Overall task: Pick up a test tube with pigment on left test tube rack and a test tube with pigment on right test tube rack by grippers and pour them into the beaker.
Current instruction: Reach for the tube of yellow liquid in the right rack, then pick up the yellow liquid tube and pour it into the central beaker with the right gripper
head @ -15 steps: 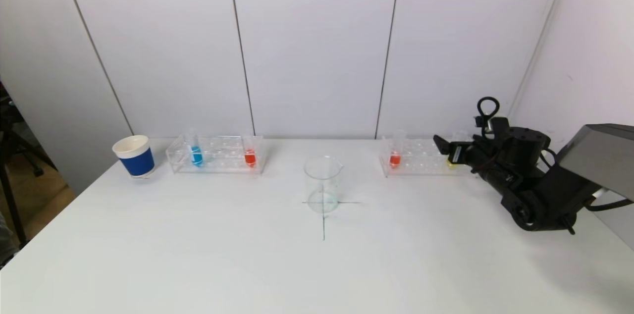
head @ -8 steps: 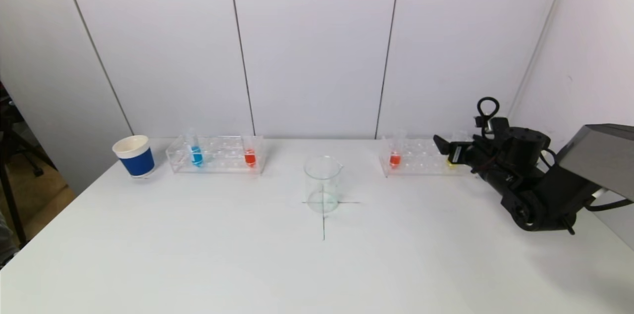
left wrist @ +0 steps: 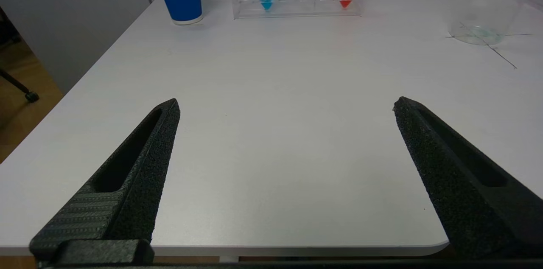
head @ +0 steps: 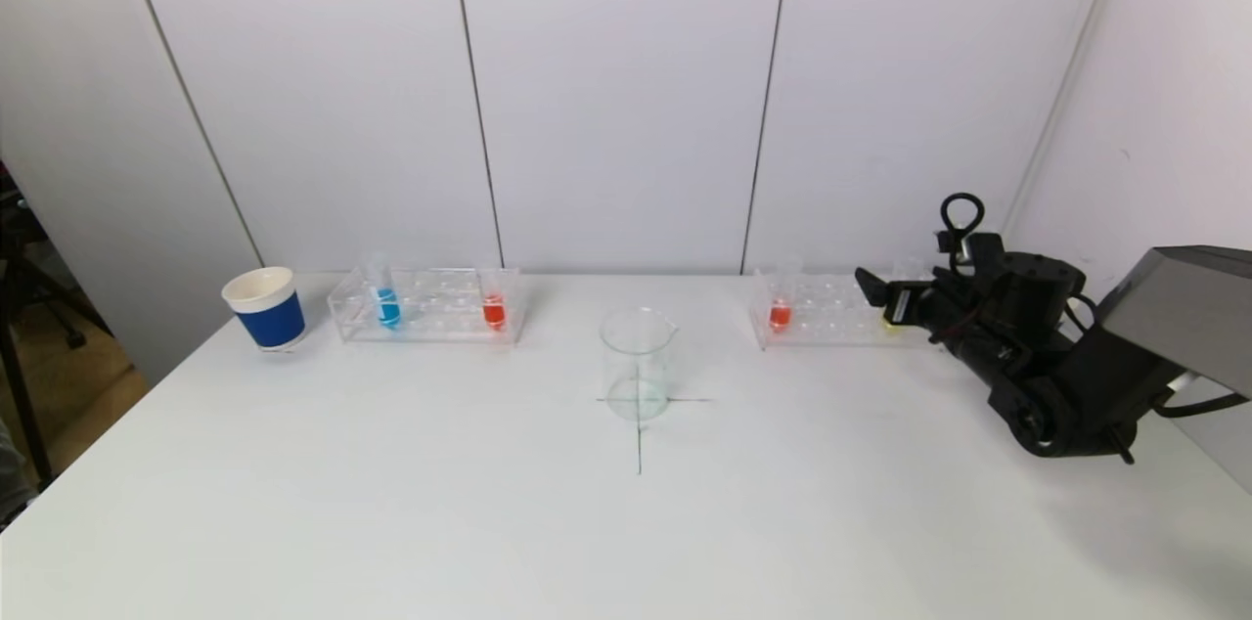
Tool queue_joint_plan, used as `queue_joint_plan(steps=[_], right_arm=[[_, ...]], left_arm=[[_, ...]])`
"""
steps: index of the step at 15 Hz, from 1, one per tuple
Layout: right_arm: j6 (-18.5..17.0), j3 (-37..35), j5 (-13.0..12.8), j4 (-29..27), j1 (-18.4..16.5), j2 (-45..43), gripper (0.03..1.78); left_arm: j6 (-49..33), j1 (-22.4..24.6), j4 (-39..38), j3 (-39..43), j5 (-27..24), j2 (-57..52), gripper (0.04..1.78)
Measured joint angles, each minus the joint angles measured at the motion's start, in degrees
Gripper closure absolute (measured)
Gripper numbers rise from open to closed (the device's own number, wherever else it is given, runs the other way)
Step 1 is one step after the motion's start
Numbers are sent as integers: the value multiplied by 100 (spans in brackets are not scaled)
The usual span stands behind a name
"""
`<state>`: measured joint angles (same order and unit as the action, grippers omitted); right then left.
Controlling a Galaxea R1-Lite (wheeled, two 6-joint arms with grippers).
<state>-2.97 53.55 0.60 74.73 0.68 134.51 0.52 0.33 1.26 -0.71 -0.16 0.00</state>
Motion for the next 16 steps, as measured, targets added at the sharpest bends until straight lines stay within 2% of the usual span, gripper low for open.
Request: queue_joint_plan(steps=[3, 5, 8, 12, 14, 16], right_arm=[[0, 5, -7, 49, 0, 27, 6], [9, 5, -9, 46, -2, 33, 17], [9, 6, -9, 40, -9, 33, 55], [11, 22, -9, 32, -17, 33, 126], [11, 22, -9, 32, -17, 33, 133], [11, 24, -9, 32, -17, 33, 133]], left_arm=[[0, 0, -2, 0, 0, 0, 6], [0, -2, 0, 0, 0, 0, 6], [0, 0, -2, 0, -5, 0, 6], [0, 0, 0, -2, 0, 0, 6], [0, 0, -2, -2, 0, 0, 6], [-1, 0, 0, -2, -2, 0, 6]])
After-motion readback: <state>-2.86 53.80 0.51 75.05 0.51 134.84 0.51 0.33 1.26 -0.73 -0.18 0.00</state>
